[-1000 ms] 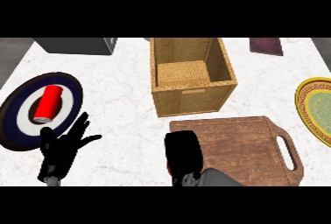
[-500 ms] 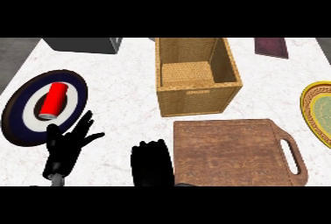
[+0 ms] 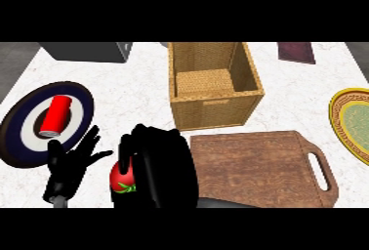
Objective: Pick the tomato from the cutting board and place it in the basket
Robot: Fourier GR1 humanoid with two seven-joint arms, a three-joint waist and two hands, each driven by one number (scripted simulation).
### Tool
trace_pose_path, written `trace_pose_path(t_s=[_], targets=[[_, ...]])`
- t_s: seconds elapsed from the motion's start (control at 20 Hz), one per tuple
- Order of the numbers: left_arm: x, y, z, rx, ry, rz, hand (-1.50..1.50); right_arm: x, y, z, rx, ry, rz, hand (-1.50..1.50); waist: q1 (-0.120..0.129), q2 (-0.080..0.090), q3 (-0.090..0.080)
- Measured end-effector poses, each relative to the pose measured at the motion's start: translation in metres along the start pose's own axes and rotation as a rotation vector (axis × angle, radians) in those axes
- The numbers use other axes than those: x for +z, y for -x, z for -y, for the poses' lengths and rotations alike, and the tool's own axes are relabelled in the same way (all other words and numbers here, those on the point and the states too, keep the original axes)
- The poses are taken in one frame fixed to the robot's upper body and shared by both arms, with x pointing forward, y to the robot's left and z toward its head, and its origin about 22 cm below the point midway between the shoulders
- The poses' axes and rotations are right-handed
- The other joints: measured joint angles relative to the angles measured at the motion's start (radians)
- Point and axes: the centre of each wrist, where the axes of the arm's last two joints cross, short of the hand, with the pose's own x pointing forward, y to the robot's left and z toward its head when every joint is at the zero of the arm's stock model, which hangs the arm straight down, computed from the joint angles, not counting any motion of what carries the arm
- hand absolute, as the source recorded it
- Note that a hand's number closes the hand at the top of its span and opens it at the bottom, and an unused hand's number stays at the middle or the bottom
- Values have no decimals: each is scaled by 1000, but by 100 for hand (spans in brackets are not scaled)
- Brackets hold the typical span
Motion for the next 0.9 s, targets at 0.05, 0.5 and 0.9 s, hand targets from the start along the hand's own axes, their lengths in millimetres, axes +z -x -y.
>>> trace_pose_path(t_s=[0.05,0.5,0.9], targets=[[0,0,0,1,-5,-3,0,-3,-4,5,-16,28,7,150,-2,-1,0],[0,2,-9,1,-37,-17,0,-48,-44,60,-73,261,-8,150,-25,-5,-3],[4,4,-11,3,-40,-8,0,-88,-67,94,-78,337,-81,150,-32,1,-2]])
